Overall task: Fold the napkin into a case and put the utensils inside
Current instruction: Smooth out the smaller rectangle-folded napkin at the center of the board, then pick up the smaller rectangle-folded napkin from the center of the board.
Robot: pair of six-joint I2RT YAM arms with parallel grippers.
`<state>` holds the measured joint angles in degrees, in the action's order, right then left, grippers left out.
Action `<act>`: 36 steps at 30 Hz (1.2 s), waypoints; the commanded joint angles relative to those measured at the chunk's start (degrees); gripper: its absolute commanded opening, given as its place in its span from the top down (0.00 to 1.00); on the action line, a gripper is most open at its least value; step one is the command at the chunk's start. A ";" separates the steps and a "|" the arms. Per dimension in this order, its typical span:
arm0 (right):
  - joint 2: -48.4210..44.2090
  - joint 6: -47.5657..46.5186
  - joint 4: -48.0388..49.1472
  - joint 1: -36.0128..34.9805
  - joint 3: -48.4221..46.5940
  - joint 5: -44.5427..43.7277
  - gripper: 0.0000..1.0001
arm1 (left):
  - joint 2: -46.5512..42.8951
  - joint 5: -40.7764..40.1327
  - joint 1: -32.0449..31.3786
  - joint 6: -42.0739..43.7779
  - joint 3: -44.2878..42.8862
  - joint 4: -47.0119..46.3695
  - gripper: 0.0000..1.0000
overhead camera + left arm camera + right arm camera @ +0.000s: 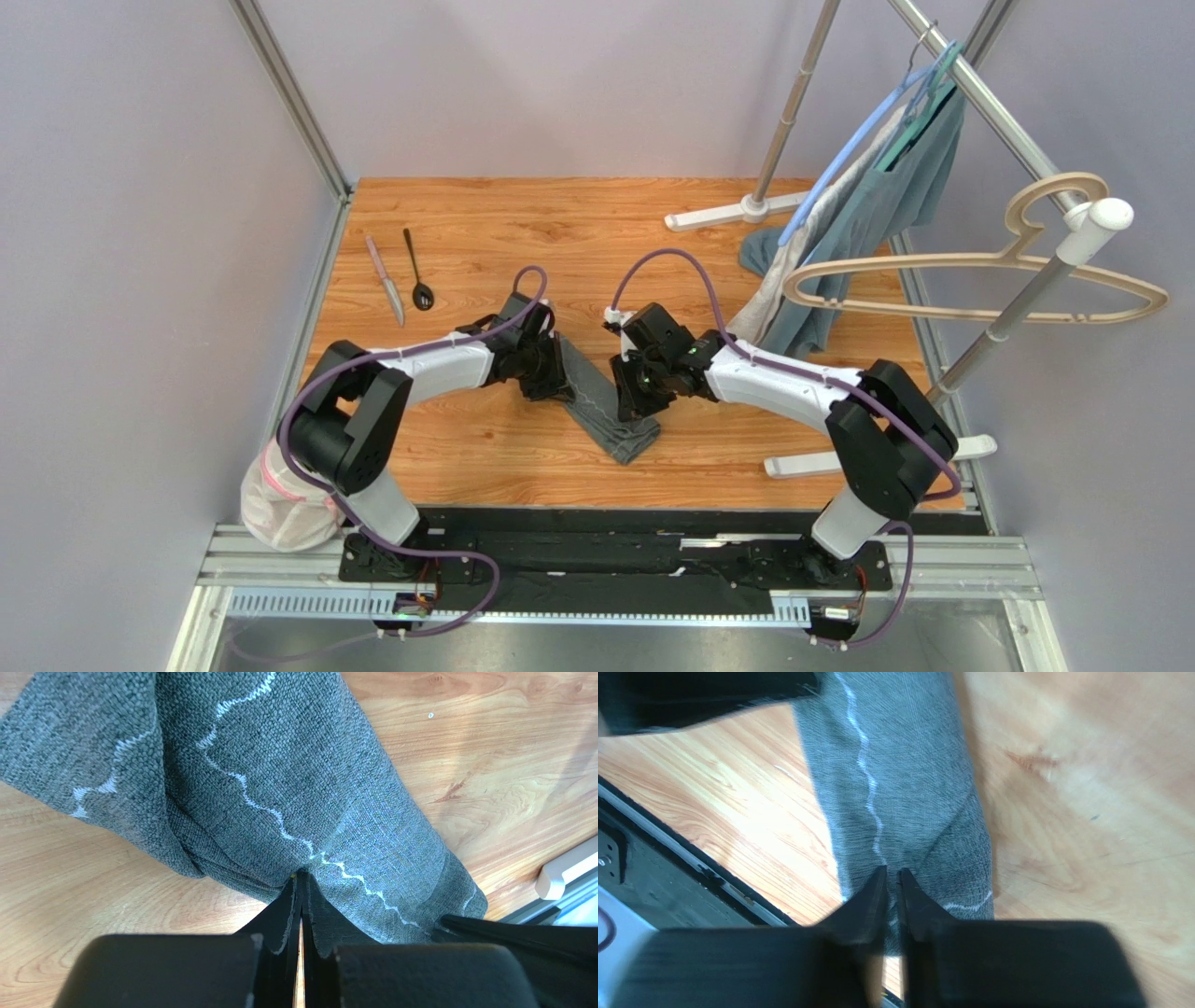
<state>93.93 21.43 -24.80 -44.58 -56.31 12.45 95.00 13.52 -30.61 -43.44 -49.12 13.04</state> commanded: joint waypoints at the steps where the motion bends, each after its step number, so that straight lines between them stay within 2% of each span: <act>1: -3.41 -8.76 -2.81 -2.97 -5.47 -5.86 0.75 | 1.24 -1.66 0.99 2.40 0.17 0.85 0.98; 5: -1.48 -16.66 -0.53 -5.87 -7.23 -6.55 0.50 | 2.64 1.50 1.43 1.61 -0.10 -1.69 0.98; 9: 1.60 -20.54 -0.43 -7.27 -9.95 -4.29 0.45 | 3.79 4.49 2.22 0.91 0.17 -3.10 0.98; 12: 3.36 -23.52 3.08 -9.03 -8.29 -4.62 0.43 | 4.05 7.38 4.06 -0.15 1.83 -5.82 0.98; 19: 6.97 -25.12 10.90 -11.58 -4.42 -11.91 0.38 | 5.01 11.00 5.39 -1.38 3.16 -8.91 0.98; 23: 8.63 -26.18 12.31 -14.56 -3.28 -19.28 0.37 | 5.28 12.58 5.47 -1.91 3.51 -10.05 0.99; 27: 11.71 -25.04 12.58 -16.50 -2.22 -27.90 0.38 | 4.58 13.72 6.44 -2.44 4.12 -11.10 0.99; 30: 14.61 -23.11 13.28 -17.39 -1.43 -31.07 0.43 | 3.18 14.25 7.84 -3.32 4.82 -11.37 0.99; 33: 15.76 -21.79 15.65 -17.47 0.59 -31.26 0.53 | 1.42 15.04 9.69 -3.58 5.27 -11.11 0.99; 34: 15.93 -21.78 15.92 -17.56 0.68 -31.26 0.64 | 0.46 15.31 10.21 -3.67 5.35 -10.23 0.98; 36: 15.76 -19.96 16.09 -17.39 0.59 -31.08 0.73 | -1.04 16.10 11.80 -3.93 5.79 -9.96 0.99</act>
<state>105.43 -1.08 -5.63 -62.43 -59.09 -15.73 97.86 29.74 -21.56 -47.22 -44.49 2.04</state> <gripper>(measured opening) 0.324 0.018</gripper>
